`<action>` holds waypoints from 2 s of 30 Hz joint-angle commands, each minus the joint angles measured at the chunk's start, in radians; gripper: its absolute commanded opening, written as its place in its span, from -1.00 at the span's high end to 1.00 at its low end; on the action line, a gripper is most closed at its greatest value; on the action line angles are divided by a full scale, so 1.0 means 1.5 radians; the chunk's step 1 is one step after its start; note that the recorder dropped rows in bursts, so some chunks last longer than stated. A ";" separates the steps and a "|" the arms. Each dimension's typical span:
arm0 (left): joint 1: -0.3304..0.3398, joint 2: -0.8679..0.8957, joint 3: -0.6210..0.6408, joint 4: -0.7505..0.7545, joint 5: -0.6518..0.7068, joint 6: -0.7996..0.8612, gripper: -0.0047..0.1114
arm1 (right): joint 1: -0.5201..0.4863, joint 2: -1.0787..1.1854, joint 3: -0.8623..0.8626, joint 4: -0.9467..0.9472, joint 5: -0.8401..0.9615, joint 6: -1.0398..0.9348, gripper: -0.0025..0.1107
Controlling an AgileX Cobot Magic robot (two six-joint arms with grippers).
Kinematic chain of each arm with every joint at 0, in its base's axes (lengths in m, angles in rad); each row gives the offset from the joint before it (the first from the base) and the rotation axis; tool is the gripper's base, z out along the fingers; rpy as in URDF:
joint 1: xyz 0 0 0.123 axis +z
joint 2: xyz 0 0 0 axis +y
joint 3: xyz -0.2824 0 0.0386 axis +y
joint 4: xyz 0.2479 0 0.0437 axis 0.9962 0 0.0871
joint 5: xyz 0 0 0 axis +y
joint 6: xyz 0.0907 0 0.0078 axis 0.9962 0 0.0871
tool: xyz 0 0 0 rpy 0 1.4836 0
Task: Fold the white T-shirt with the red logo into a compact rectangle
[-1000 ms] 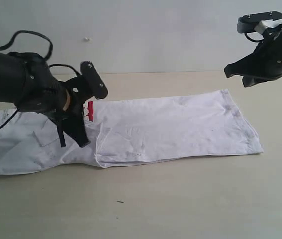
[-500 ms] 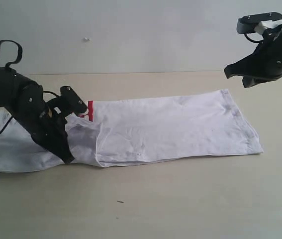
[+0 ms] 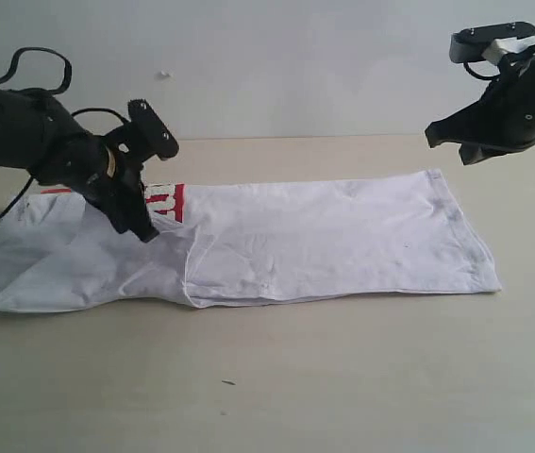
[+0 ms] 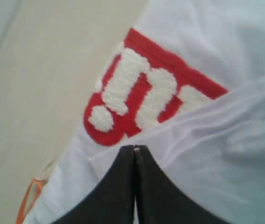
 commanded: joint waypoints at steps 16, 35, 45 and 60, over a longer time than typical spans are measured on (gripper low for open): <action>-0.032 -0.007 -0.038 -0.430 0.091 0.228 0.92 | -0.003 -0.003 0.003 0.001 -0.008 -0.004 0.96; -0.063 0.057 -0.038 -0.552 0.049 0.291 0.92 | -0.003 -0.003 0.003 0.010 -0.005 -0.005 0.96; 0.053 -0.046 -0.038 -0.547 0.111 0.170 0.80 | -0.003 -0.003 0.003 0.012 0.004 -0.005 0.96; 0.336 0.000 -0.038 -0.696 0.250 0.135 -0.31 | -0.003 -0.003 0.003 0.012 0.000 -0.005 0.96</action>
